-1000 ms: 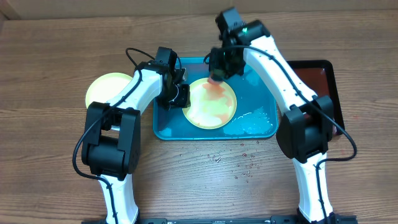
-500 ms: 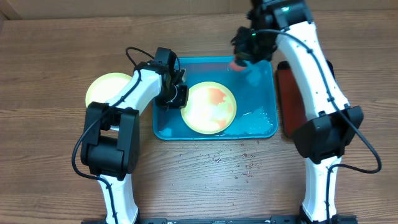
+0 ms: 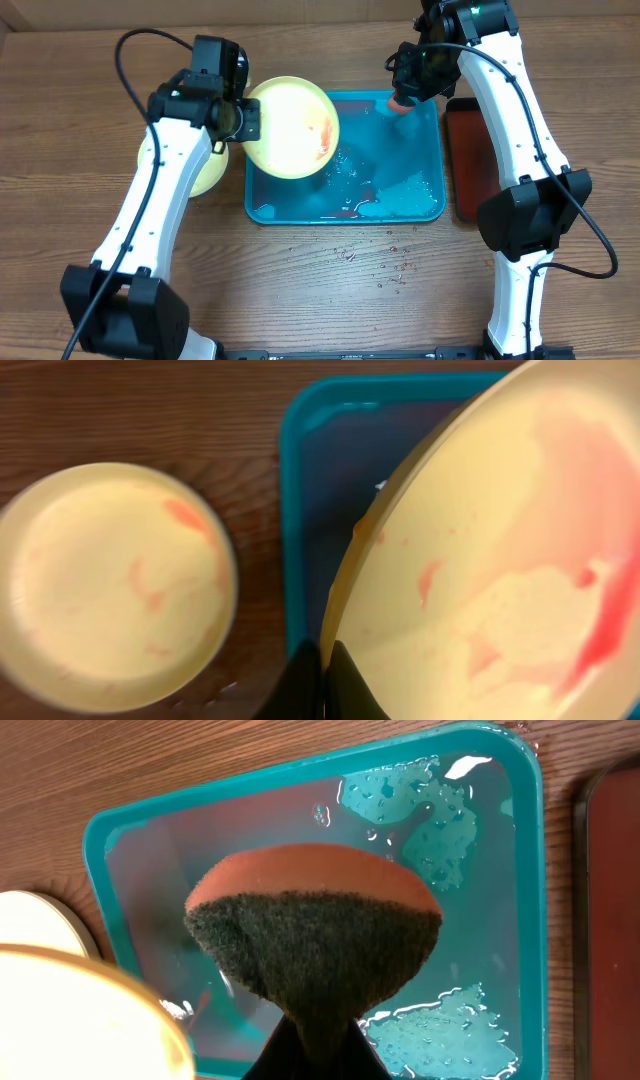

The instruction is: Clean dirty plates on tray and stack at the side

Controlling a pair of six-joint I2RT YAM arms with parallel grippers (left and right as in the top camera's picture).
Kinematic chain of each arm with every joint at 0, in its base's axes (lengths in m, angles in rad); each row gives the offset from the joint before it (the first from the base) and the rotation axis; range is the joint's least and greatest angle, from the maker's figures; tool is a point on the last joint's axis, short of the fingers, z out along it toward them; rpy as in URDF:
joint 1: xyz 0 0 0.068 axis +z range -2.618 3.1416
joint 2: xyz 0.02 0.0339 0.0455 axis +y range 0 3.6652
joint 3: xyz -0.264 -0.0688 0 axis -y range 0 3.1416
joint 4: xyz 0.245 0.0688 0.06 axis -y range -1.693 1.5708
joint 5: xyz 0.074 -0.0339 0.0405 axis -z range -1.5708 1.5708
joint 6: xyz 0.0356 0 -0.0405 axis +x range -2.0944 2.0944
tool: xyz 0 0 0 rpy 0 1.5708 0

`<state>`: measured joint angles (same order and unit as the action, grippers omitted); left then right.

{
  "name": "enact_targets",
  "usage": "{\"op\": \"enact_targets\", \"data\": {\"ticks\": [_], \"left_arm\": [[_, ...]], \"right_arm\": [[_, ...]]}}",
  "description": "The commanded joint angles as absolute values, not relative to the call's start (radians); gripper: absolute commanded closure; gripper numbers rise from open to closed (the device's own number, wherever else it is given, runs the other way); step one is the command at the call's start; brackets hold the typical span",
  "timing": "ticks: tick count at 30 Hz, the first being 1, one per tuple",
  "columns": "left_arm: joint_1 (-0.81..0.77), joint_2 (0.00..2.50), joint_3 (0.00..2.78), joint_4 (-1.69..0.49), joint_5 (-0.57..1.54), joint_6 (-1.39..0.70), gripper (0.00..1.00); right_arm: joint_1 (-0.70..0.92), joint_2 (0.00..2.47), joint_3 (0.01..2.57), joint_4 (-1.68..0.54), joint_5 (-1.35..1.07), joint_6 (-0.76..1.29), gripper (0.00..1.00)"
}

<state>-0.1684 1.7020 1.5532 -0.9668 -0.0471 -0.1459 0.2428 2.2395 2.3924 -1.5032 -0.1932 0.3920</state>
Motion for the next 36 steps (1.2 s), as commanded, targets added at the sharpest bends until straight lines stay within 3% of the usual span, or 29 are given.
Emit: {"op": "enact_targets", "data": {"ticks": [1, 16, 30, 36], "left_arm": [[-0.157, 1.662, 1.563, -0.991, -0.223, -0.126, 0.96], [-0.215, 1.613, 1.563, -0.982, -0.623, -0.126, 0.96], [-0.565, 1.614, 1.563, -0.826, -1.27, -0.137, 0.96], [-0.64, 1.614, 1.563, -0.749, -1.408, -0.112, 0.96]], "right_arm": [[0.247, 2.202, 2.39, -1.501, -0.18, 0.384, 0.96], [0.247, 2.202, 2.39, -1.502, -0.172, 0.384, 0.96], [0.247, 2.202, 2.39, -1.517, -0.15, 0.384, 0.96], [0.247, 2.202, 2.39, -1.517, -0.15, 0.384, 0.96]]}}
